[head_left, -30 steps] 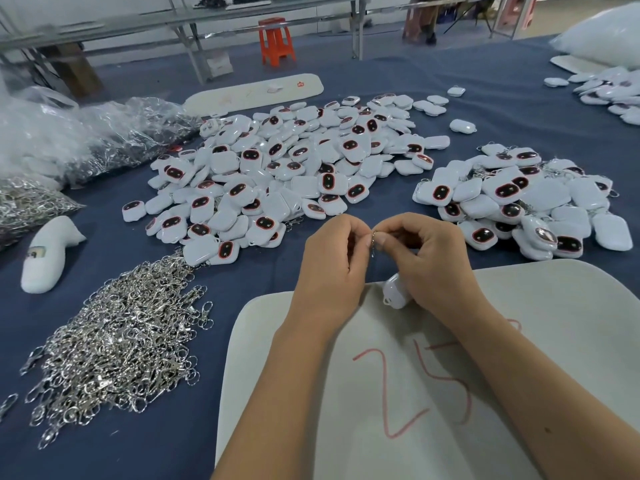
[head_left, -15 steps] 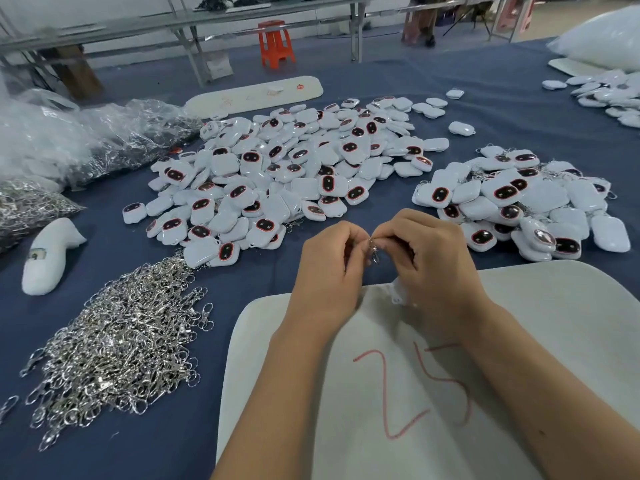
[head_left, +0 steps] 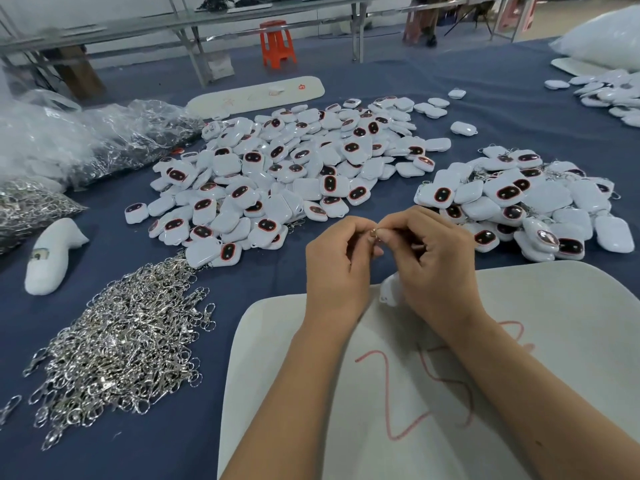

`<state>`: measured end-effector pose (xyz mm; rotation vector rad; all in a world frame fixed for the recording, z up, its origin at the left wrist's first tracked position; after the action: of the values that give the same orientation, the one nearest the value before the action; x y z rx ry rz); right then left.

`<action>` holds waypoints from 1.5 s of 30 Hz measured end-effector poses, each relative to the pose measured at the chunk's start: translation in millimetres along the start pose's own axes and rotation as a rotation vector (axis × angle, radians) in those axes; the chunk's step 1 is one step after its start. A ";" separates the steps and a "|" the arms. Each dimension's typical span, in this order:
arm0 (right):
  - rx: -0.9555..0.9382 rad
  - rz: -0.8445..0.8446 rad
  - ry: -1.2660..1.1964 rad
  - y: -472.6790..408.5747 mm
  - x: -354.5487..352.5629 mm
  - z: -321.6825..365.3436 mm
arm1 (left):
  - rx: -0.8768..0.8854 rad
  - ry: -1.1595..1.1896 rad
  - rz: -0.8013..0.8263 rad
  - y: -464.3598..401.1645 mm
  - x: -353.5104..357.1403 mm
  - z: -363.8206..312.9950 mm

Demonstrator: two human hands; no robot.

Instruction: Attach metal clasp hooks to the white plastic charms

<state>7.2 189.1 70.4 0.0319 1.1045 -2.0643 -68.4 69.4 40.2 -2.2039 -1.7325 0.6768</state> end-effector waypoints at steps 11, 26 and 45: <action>0.129 0.118 -0.118 -0.4 9.1 -23.1 | -0.094 0.181 0.140 -5.3 -4.4 9.4; 0.189 0.147 -0.163 0.4 12.4 -29.7 | -0.104 0.224 0.201 -6.2 -2.2 12.0; 0.160 0.037 -0.124 0.1 0.5 -21.0 | -0.034 0.000 0.016 1.0 3.4 0.2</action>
<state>0.3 203.8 57.1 0.0028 0.8566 -2.0876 -67.0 72.4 39.0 -2.2428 -1.7409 0.6562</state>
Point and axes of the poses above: each hand's wrist, its own y-axis away from the middle knuckle, its own x-axis out of the palm, z = x × y, the point moved 10 cm from there along -y, towards the middle knuckle, and after that the axes turned 2 degrees about -z, right-handed, at the moved point
